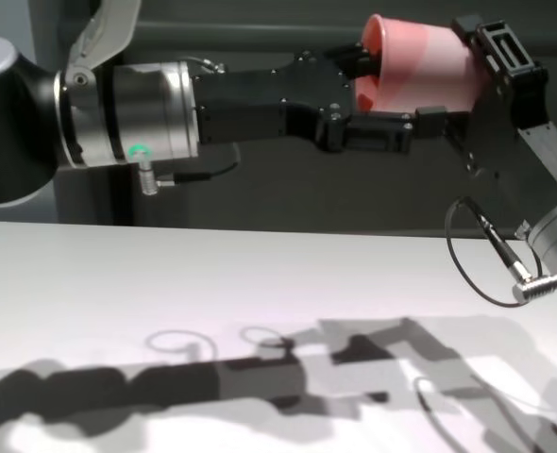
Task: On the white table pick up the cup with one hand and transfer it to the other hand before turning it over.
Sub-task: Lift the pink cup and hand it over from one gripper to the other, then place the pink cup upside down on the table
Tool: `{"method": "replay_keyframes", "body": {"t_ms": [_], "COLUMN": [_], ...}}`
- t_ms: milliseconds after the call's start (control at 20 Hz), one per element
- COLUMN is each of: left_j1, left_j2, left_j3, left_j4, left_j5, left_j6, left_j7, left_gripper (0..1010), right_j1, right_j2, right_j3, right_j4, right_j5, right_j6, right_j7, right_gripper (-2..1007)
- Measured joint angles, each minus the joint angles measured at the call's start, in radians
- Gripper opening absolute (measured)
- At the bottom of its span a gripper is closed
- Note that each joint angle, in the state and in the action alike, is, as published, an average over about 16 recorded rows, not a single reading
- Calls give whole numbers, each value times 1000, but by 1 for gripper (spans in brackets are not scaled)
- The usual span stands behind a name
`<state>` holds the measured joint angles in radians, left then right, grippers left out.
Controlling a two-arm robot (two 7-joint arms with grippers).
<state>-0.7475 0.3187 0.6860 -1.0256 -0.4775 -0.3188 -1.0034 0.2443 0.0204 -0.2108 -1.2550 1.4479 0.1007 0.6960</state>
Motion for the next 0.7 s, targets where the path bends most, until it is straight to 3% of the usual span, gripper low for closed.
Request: {"method": "replay_keyframes", "body": {"t_ms": [350,700], "left_j1": [64,144], "left_j2": [72,136], "left_j3": [-21,-62], "left_j4": [-92,-187], "left_j5": [5,23], "left_j6": [44,93], "left_j7": [70,188], "left_gripper": [1001,1001], "right_j1": [0,0], "right_j2": [0,0], "right_j3": [0,0], "right_j4": [0,0], "right_j5": [0,0], "right_j6": [0,0], "right_j7": [0,0], "right_gripper": [761,761]}}
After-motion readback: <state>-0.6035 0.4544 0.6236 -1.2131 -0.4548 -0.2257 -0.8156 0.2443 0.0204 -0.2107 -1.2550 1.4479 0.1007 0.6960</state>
